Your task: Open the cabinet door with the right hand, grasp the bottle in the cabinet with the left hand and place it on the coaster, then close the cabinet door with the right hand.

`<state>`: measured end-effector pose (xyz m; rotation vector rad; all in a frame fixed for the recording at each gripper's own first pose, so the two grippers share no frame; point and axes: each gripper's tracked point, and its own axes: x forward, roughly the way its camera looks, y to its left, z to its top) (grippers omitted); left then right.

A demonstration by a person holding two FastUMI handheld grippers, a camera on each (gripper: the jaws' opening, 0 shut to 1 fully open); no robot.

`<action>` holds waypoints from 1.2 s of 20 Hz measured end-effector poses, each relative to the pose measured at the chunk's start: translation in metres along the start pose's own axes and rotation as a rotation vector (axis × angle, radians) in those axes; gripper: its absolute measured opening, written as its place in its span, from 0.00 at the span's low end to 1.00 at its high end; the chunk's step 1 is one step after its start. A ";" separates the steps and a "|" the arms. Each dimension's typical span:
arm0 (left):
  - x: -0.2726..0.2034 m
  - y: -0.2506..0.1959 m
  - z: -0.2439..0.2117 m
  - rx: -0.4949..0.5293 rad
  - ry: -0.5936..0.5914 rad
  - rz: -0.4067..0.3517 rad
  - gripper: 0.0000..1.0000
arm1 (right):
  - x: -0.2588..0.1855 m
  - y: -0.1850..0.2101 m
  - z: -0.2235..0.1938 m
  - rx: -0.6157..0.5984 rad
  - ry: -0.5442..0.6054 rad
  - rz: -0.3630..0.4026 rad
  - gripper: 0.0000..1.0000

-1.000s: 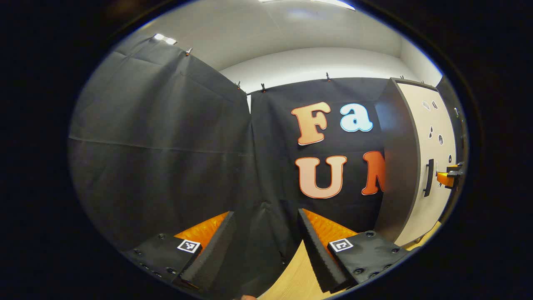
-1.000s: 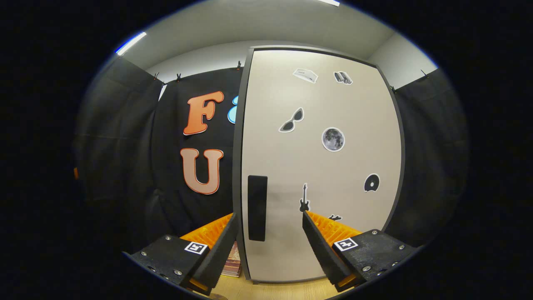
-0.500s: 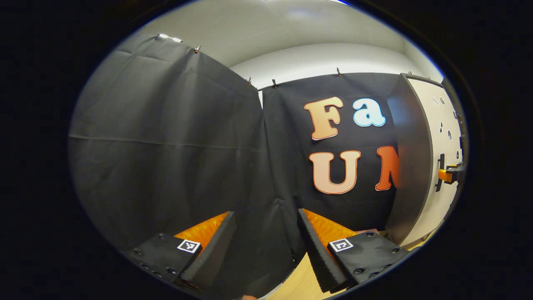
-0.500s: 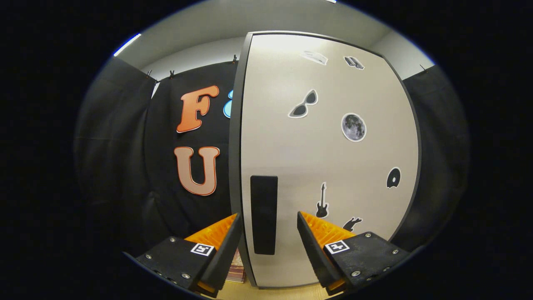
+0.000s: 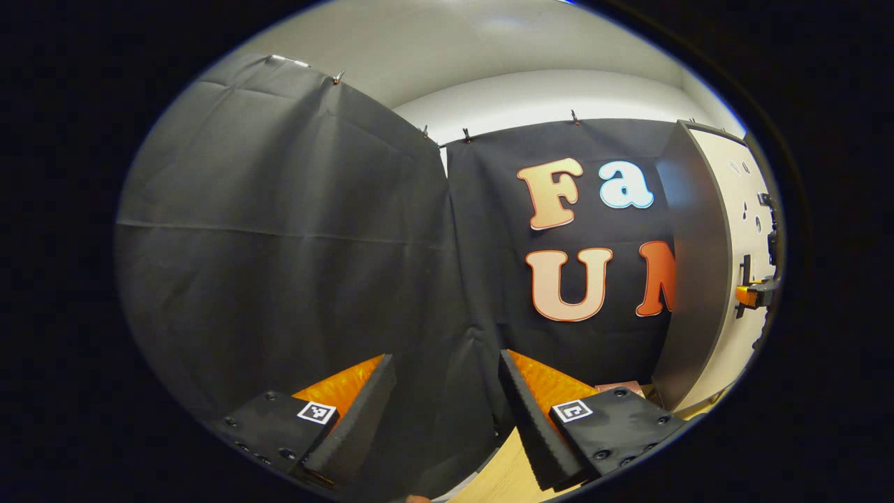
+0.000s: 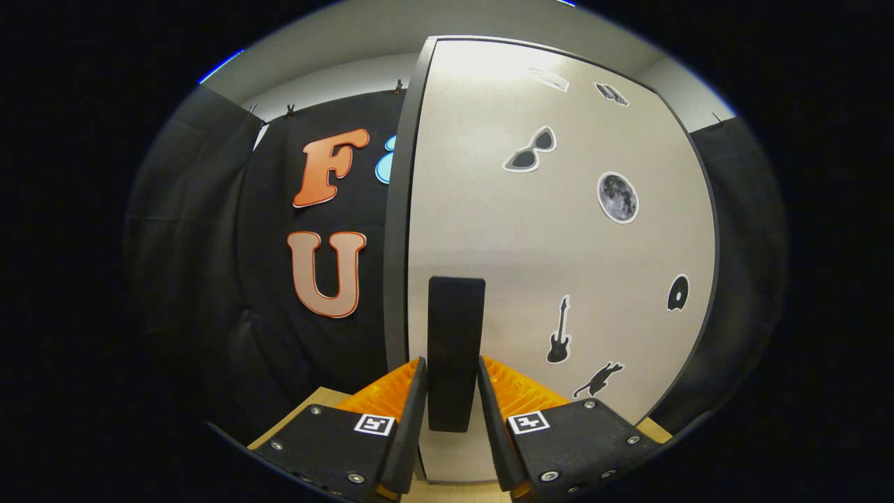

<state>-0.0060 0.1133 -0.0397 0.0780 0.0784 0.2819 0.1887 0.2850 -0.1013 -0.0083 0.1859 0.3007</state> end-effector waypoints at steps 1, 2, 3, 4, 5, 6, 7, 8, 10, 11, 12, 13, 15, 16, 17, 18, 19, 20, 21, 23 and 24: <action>0.000 0.001 -0.001 0.001 0.002 0.005 0.97 | 0.000 0.000 0.000 0.005 0.000 0.001 0.42; 0.000 0.002 -0.002 0.002 0.003 0.008 0.97 | -0.001 0.000 -0.001 0.008 0.004 0.004 0.38; -0.001 0.002 -0.003 0.001 0.005 0.011 0.97 | -0.001 0.000 -0.001 0.017 0.007 0.009 0.37; -0.001 0.002 -0.003 -0.001 0.008 0.013 0.94 | -0.001 -0.001 -0.001 0.031 0.011 0.012 0.34; -0.003 0.004 -0.005 -0.002 0.010 0.017 0.94 | -0.002 0.000 -0.001 0.041 0.011 0.016 0.33; -0.005 0.006 -0.006 -0.001 0.012 0.021 0.94 | -0.003 0.000 -0.001 0.041 0.006 0.018 0.31; -0.006 0.007 -0.006 0.000 0.014 0.025 0.94 | -0.004 -0.001 0.000 0.033 0.000 0.017 0.29; -0.006 0.007 -0.006 0.002 0.014 0.028 0.94 | -0.004 -0.001 0.000 0.026 -0.007 0.013 0.25; -0.005 0.007 -0.007 0.000 0.013 0.028 0.94 | -0.007 0.000 0.001 0.033 -0.012 0.021 0.22; -0.006 0.007 -0.007 -0.002 0.012 0.030 0.94 | -0.010 0.001 0.002 0.043 -0.008 0.032 0.21; -0.006 0.007 -0.006 -0.003 0.012 0.031 0.94 | -0.014 0.001 0.003 0.051 -0.010 0.043 0.19; -0.007 0.007 -0.007 -0.005 0.011 0.032 0.94 | -0.019 0.002 0.004 0.052 -0.009 0.053 0.18; -0.007 0.007 -0.006 -0.011 0.011 0.031 0.94 | -0.024 0.000 0.006 0.051 -0.012 0.070 0.18; -0.007 0.006 -0.006 -0.012 0.011 0.031 0.94 | -0.027 0.000 0.006 0.053 -0.012 0.080 0.18; -0.007 0.007 -0.006 -0.011 0.011 0.030 0.94 | -0.029 -0.002 0.006 0.058 -0.011 0.091 0.18; -0.008 0.006 -0.005 -0.011 0.011 0.029 0.94 | -0.029 -0.002 0.006 0.058 -0.008 0.101 0.18; -0.008 0.006 -0.005 -0.011 0.011 0.026 0.94 | -0.032 -0.003 0.006 0.060 -0.007 0.108 0.18; -0.008 0.005 -0.005 -0.012 0.009 0.022 0.94 | -0.033 -0.004 0.006 0.059 -0.006 0.114 0.18; -0.009 0.005 -0.004 -0.014 0.006 0.016 0.94 | -0.035 -0.004 0.005 0.057 -0.006 0.117 0.18; -0.009 0.003 -0.002 -0.011 -0.002 0.002 0.94 | -0.043 -0.006 0.004 0.050 -0.010 0.121 0.18; -0.009 0.002 -0.001 -0.005 -0.008 -0.003 0.94 | -0.046 -0.007 0.004 0.054 -0.010 0.121 0.18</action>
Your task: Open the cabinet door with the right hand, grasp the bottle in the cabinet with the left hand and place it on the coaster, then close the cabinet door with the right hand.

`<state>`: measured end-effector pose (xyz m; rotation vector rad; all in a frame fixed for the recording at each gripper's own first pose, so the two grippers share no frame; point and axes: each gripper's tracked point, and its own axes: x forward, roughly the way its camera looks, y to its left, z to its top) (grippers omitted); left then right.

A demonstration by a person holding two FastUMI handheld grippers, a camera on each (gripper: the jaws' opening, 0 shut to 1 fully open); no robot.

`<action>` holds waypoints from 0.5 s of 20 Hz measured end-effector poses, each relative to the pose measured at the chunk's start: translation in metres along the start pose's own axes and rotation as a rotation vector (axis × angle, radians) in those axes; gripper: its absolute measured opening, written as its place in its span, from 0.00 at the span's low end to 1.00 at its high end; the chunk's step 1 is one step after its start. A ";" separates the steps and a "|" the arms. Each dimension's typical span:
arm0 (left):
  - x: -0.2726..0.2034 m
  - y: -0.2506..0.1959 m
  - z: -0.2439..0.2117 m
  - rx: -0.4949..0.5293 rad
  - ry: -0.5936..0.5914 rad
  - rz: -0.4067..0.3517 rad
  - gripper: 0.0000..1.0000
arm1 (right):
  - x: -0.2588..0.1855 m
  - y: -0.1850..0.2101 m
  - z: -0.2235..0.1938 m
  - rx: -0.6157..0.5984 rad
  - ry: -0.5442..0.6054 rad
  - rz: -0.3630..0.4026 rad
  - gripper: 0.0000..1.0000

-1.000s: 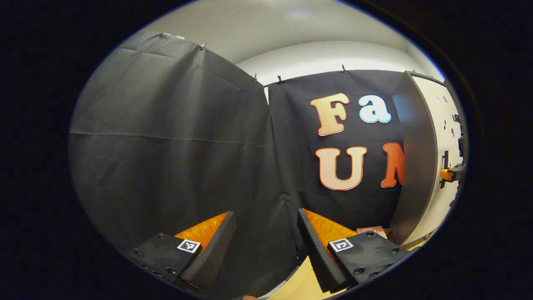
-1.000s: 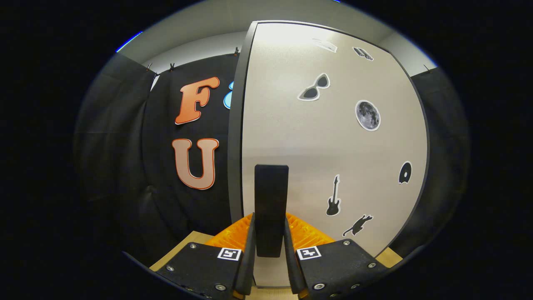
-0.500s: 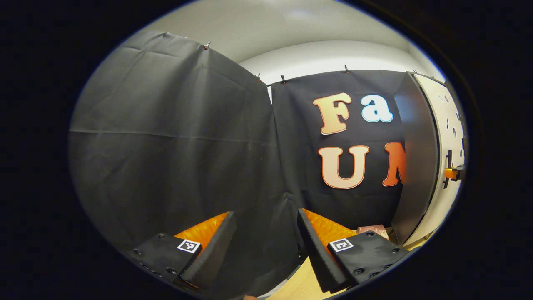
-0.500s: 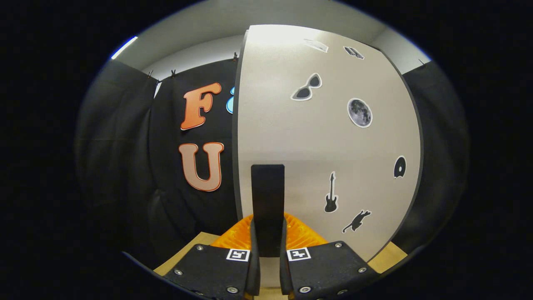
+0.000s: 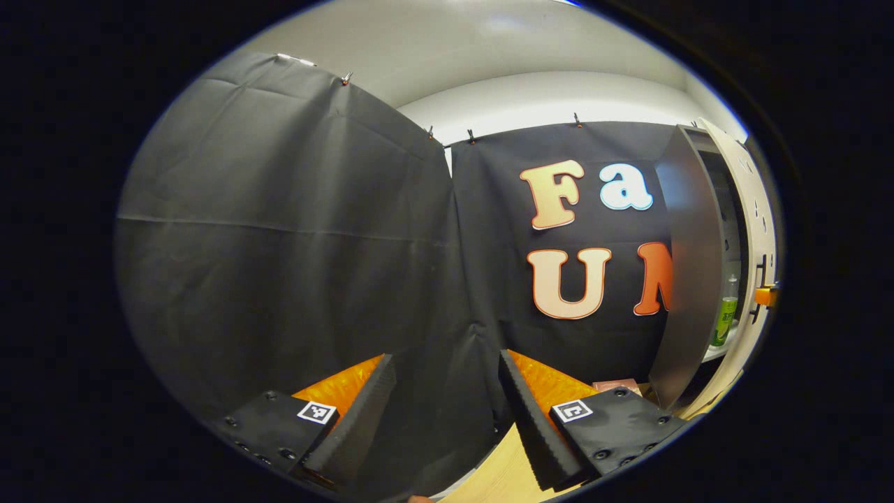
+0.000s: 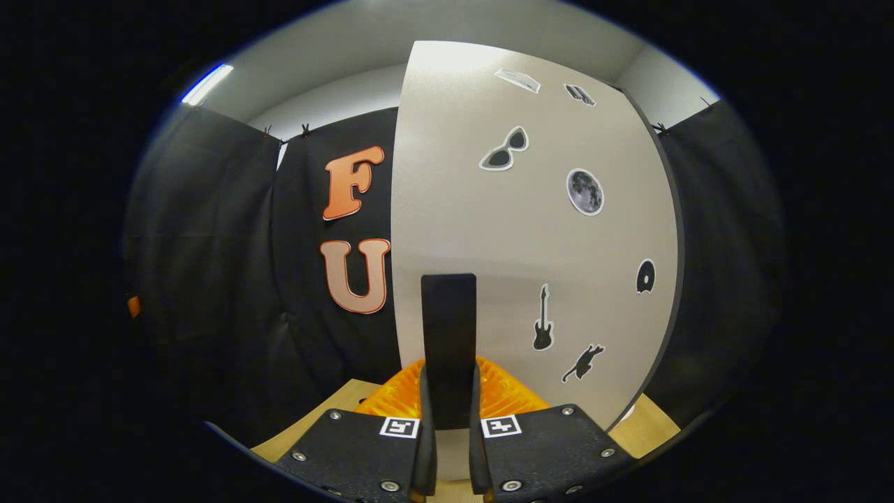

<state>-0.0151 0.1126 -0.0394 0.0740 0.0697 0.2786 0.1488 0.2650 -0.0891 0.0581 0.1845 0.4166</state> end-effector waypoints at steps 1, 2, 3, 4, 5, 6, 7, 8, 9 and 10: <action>0.000 0.000 0.000 0.006 -0.004 -0.007 0.95 | -0.002 -0.001 0.001 0.002 -0.001 -0.001 0.18; 0.001 -0.003 0.000 0.009 -0.007 -0.014 0.95 | -0.004 -0.002 0.001 0.002 -0.001 -0.004 0.18; 0.001 -0.005 0.000 0.009 -0.010 -0.025 0.96 | -0.006 -0.003 0.000 0.004 -0.001 -0.007 0.18; 0.002 -0.008 0.001 0.006 -0.011 -0.036 0.96 | -0.007 -0.004 0.001 0.005 -0.002 -0.013 0.18; 0.001 -0.010 0.003 0.002 -0.012 -0.046 0.96 | -0.009 -0.005 0.001 0.003 -0.003 -0.020 0.18; 0.000 -0.012 0.002 0.000 -0.013 -0.055 0.94 | -0.011 -0.007 0.001 0.002 -0.003 -0.029 0.18; 0.000 -0.014 0.003 -0.002 -0.015 -0.063 0.96 | -0.013 -0.008 0.001 0.000 -0.007 -0.036 0.18; 0.000 -0.016 0.004 -0.003 -0.016 -0.071 0.96 | -0.013 -0.011 0.001 -0.001 -0.010 -0.044 0.18; 0.000 -0.017 0.004 -0.002 -0.018 -0.079 0.96 | -0.015 -0.012 0.002 0.003 -0.011 -0.051 0.18; 0.000 -0.018 0.004 -0.001 -0.019 -0.085 0.95 | -0.017 -0.014 0.001 0.009 -0.011 -0.057 0.18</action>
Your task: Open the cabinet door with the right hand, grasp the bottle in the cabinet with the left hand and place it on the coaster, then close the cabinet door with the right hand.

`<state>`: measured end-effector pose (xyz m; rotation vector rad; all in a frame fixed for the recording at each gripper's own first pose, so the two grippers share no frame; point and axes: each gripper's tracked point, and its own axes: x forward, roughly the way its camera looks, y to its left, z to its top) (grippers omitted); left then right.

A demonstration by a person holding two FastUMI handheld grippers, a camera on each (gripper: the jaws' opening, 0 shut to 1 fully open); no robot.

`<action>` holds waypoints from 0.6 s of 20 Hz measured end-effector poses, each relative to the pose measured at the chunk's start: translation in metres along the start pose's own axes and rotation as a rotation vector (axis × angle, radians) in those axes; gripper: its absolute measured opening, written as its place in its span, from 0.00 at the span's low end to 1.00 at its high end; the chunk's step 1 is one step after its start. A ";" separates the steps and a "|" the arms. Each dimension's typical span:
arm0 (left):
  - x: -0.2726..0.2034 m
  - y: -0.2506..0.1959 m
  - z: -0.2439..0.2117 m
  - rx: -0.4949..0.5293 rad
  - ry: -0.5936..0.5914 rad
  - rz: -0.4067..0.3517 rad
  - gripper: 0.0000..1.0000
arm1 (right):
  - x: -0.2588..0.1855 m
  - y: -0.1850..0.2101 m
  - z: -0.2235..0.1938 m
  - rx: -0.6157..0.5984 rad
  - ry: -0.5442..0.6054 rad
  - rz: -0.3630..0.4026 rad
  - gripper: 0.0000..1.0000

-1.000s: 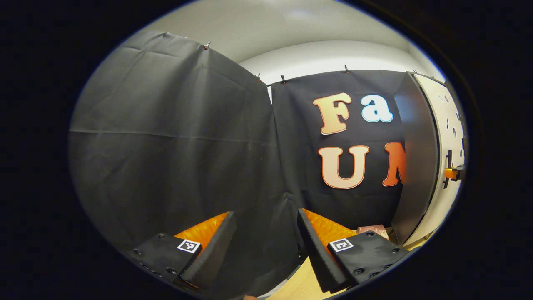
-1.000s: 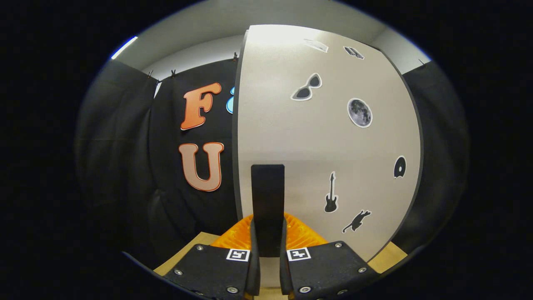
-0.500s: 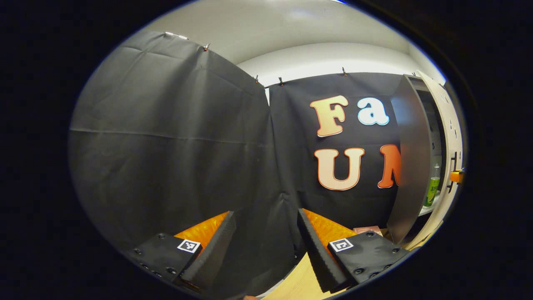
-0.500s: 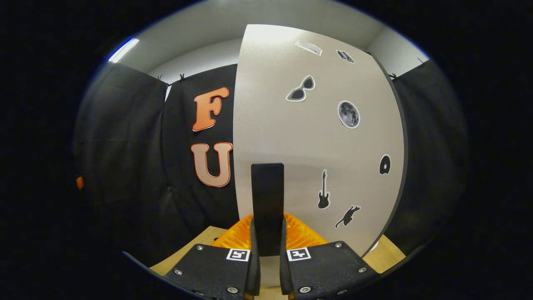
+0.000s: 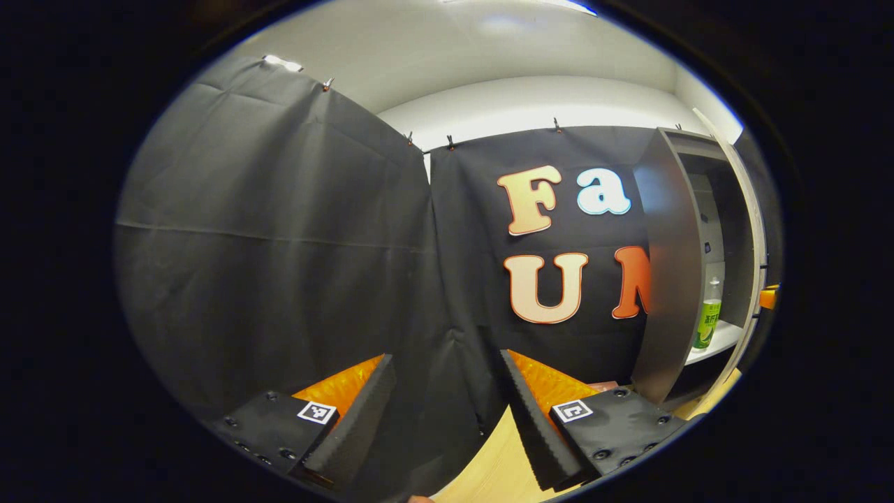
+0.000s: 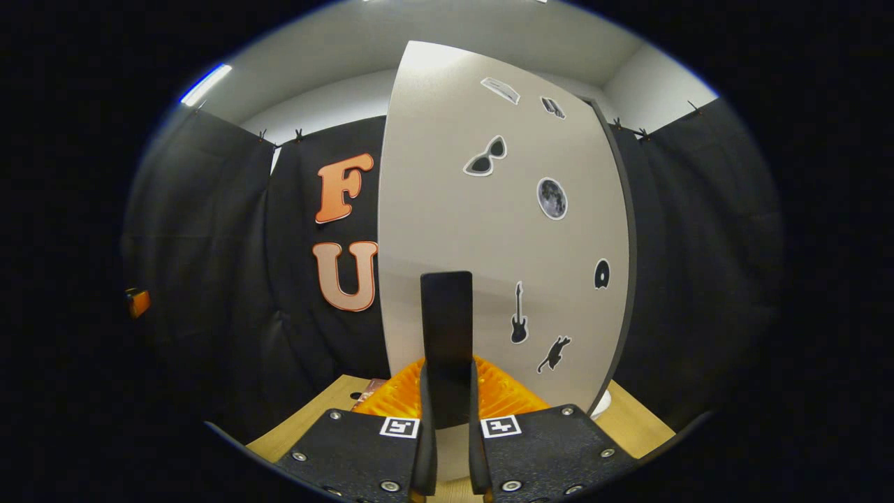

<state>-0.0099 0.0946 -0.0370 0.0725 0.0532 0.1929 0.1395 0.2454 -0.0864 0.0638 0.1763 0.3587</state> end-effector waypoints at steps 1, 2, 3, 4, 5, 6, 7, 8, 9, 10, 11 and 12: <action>0.000 -0.001 0.000 0.001 -0.002 -0.006 0.95 | -0.002 -0.001 0.000 0.005 0.001 -0.005 0.18; 0.000 -0.002 0.001 0.001 -0.003 -0.011 0.95 | -0.003 -0.003 0.001 0.005 0.000 -0.013 0.18; 0.001 -0.004 0.000 0.001 -0.004 -0.017 0.94 | -0.004 -0.004 0.000 0.005 0.000 -0.022 0.18; 0.001 -0.005 0.000 0.000 -0.004 -0.021 0.94 | -0.004 -0.006 0.001 0.002 -0.001 -0.030 0.18; 0.000 -0.006 0.001 -0.001 -0.004 -0.027 0.94 | -0.007 -0.007 0.000 0.006 -0.002 -0.033 0.18; 0.000 -0.007 0.001 -0.002 -0.004 -0.034 0.99 | -0.008 -0.008 0.000 0.010 -0.003 -0.038 0.12; 0.000 -0.008 0.002 -0.002 -0.005 -0.039 0.99 | -0.010 -0.010 0.001 0.016 -0.004 -0.044 0.15; 0.000 -0.010 0.001 -0.003 -0.005 -0.045 0.96 | -0.012 -0.011 0.000 0.015 -0.003 -0.052 0.15; 0.001 -0.012 0.002 -0.004 -0.006 -0.053 0.99 | -0.013 -0.014 0.000 0.012 -0.002 -0.063 0.15; 0.001 -0.014 0.003 -0.006 -0.009 -0.060 0.96 | -0.013 -0.016 0.000 0.008 -0.004 -0.075 0.14; 0.001 -0.016 0.003 -0.007 -0.011 -0.068 0.94 | -0.015 -0.018 0.001 0.007 -0.004 -0.088 0.14; 0.002 -0.018 0.004 -0.006 -0.013 -0.076 0.94 | -0.016 -0.021 0.001 0.007 -0.005 -0.101 0.14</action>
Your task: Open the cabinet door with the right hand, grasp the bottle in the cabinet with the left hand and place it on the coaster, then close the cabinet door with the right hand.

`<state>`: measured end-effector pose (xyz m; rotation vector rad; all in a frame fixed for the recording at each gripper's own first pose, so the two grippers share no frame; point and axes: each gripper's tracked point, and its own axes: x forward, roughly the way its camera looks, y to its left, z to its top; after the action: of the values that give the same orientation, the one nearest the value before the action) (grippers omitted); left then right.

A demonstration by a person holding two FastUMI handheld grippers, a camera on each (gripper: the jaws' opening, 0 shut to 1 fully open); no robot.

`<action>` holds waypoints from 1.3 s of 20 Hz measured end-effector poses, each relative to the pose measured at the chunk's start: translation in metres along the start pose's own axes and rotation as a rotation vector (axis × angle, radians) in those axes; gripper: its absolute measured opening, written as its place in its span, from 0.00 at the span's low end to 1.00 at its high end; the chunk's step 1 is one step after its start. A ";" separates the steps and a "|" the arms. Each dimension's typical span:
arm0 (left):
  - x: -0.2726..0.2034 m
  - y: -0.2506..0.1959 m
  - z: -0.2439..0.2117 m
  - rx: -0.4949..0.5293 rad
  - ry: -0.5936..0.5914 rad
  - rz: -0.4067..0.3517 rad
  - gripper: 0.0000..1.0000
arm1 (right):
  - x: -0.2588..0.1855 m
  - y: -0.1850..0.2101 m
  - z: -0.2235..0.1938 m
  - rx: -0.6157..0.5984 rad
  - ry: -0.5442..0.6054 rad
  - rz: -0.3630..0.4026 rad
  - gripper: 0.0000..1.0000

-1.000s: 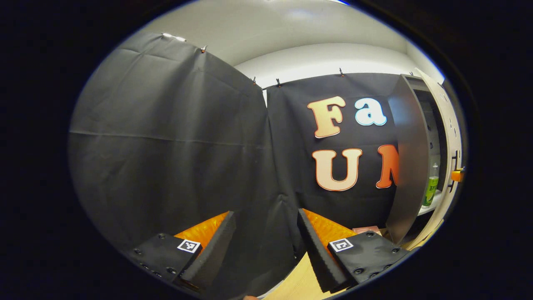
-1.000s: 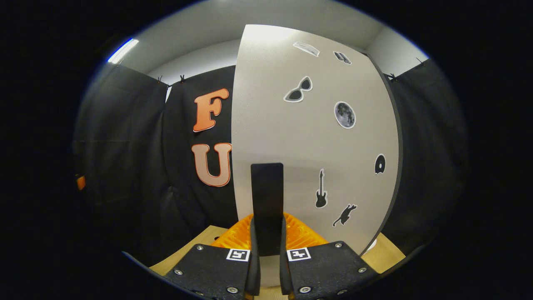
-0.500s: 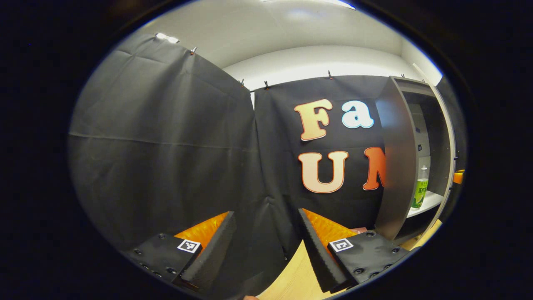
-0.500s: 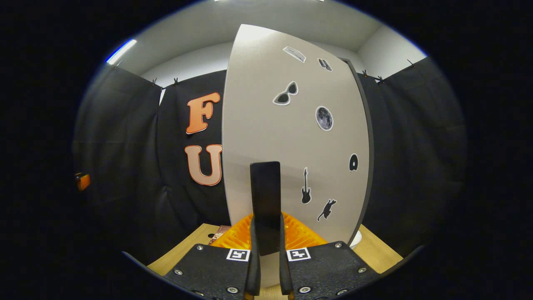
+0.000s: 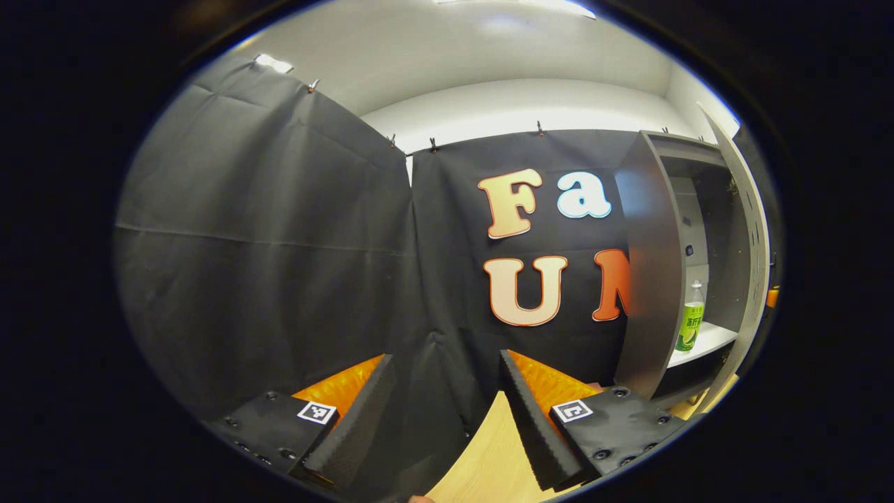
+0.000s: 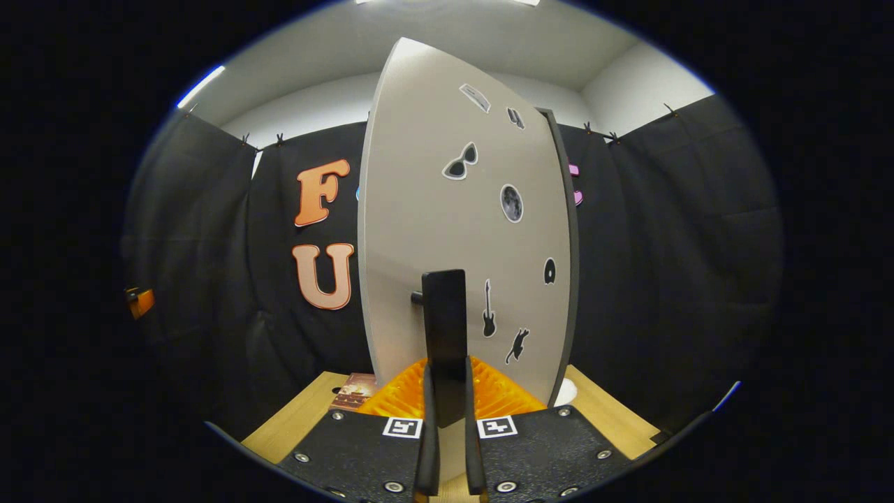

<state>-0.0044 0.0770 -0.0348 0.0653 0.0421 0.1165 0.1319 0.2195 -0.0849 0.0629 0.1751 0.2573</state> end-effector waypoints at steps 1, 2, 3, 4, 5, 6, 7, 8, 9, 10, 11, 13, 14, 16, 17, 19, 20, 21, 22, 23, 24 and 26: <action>0.001 -0.002 -0.001 0.000 -0.002 -0.009 0.99 | -0.001 -0.004 0.001 -0.001 -0.003 -0.014 0.14; 0.001 -0.005 0.000 -0.001 -0.002 -0.019 0.94 | -0.001 -0.008 0.001 -0.003 -0.004 -0.026 0.11; 0.002 -0.008 -0.001 -0.004 -0.002 -0.031 0.95 | -0.003 -0.012 0.001 0.000 -0.005 -0.038 0.10; 0.001 -0.011 -0.001 -0.008 -0.003 -0.044 0.96 | -0.004 -0.014 0.001 0.004 -0.004 -0.049 0.09; 0.002 -0.015 -0.001 -0.012 -0.003 -0.056 0.96 | -0.006 -0.015 0.000 0.006 -0.003 -0.060 0.08; 0.002 -0.019 -0.001 -0.015 -0.002 -0.070 0.94 | -0.007 -0.017 0.000 0.005 -0.002 -0.069 0.08; 0.002 -0.023 -0.002 -0.017 0.000 -0.084 0.94 | -0.009 -0.020 0.001 0.003 -0.004 -0.079 0.08; 0.001 -0.025 -0.002 -0.018 0.001 -0.097 0.94 | -0.009 -0.023 0.000 0.002 -0.002 -0.088 0.06; 0.001 -0.030 -0.002 -0.016 0.001 -0.109 0.94 | -0.010 -0.025 0.001 0.003 -0.003 -0.097 0.06; 0.002 -0.032 -0.002 -0.011 0.000 -0.118 0.95 | -0.010 -0.027 0.000 0.003 -0.003 -0.104 0.05; 0.002 -0.033 -0.001 -0.007 -0.003 -0.123 0.95 | -0.011 -0.029 0.001 0.004 -0.006 -0.116 0.05; 0.002 -0.036 -0.001 -0.008 -0.004 -0.128 0.96 | -0.012 -0.034 0.000 -0.004 -0.003 -0.130 0.02; 0.002 -0.038 -0.001 -0.013 -0.001 -0.134 0.96 | -0.012 -0.036 0.000 -0.003 -0.001 -0.134 0.02; -0.001 -0.045 -0.001 -0.029 0.005 -0.145 0.99 | -0.014 -0.038 0.000 -0.004 0.000 -0.133 0.02; -0.001 -0.048 0.000 -0.035 0.007 -0.149 0.99 | -0.014 -0.039 0.000 -0.007 0.002 -0.131 0.02; -0.001 -0.056 -0.001 -0.039 0.007 -0.155 0.97 | -0.016 -0.042 -0.001 -0.009 0.006 -0.126 0.02; 0.000 -0.060 0.000 -0.040 0.008 -0.159 0.97 | -0.015 -0.043 -0.001 -0.009 0.007 -0.124 0.02; -0.002 -0.067 0.001 -0.038 0.010 -0.165 0.96 | -0.016 -0.043 -0.001 -0.007 0.008 -0.123 0.02; -0.003 -0.073 0.002 -0.036 0.012 -0.169 0.96 | -0.016 -0.044 -0.001 -0.009 0.010 -0.121 0.02; -0.004 -0.081 0.002 -0.034 0.013 -0.172 0.95 | -0.016 -0.046 -0.001 -0.010 0.009 -0.121 0.02; -0.006 -0.088 0.003 -0.033 0.014 -0.175 0.94 | -0.016 -0.047 -0.001 -0.016 0.008 -0.118 0.02; -0.013 -0.107 0.004 -0.030 0.018 -0.182 0.94 | -0.015 -0.049 0.000 -0.016 0.001 -0.104 0.01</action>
<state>-0.0048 -0.0305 -0.0378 0.0301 0.0639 -0.0645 0.1298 0.1680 -0.0866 0.0380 0.1766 0.1554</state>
